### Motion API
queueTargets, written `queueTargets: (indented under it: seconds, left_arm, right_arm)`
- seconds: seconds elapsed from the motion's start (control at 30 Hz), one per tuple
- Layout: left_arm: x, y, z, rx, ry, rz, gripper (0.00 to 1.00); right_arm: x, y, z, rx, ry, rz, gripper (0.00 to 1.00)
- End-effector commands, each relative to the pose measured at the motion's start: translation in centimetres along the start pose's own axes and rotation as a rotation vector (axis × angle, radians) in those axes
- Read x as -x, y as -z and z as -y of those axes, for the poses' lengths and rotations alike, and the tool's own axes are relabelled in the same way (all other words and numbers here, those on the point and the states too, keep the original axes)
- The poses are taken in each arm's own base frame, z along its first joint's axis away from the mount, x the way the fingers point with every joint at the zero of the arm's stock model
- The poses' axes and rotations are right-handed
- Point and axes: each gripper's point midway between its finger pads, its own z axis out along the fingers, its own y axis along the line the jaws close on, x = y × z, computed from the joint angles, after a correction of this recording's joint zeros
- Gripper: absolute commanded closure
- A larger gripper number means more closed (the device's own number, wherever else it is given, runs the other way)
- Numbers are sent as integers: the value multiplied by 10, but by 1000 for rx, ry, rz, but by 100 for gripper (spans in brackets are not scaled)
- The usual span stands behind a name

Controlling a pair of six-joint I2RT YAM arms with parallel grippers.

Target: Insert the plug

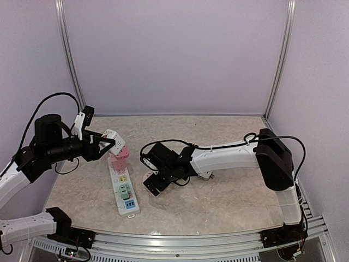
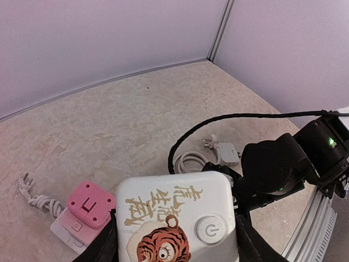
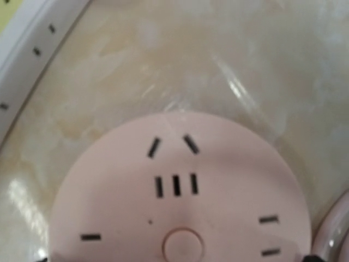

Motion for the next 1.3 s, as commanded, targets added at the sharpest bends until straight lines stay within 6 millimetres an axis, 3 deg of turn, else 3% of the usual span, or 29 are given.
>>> queueTargets:
  seconds: [0.0,0.33,0.4,0.57,0.67,0.73,0.87,1.07,1.2,1.27]
  left_arm:
    - [8,4,-2,13,-9,38,100]
    - [5,2,0,0,-9,41,100]
    - [6,3,1,-6,-11,44,100]
    - [7,3,2,-12,-5,49,100]
    - [7,4,2,-10,-5,50,100]
    - [10,5,2,-9,-10,54,100]
    - [15,9,2,-5,-23,69,100]
    - [17,12,-1,5,-26,80,100]
    - [15,12,-2,10,-21,83,100]
    - [15,14,-4,16,-21,82,100]
  right_arm:
    - [-22,-20,10,-60,6,-80,0]
    - [-54,-30,16,-92,14,-176,0]
    - [-51,-28,14,-78,38,-173,0]
    - [-18,-11,-9,68,198,-109,0]
    - [-18,-1,-24,190,380,-134,1]
    - [-27,6,-23,239,495,-189,0]
    - [-23,17,0,298,544,-215,0]
    - [19,42,56,450,504,-11,1]
    - [24,21,95,381,528,11,7]
    - [19,8,114,345,513,-54,24]
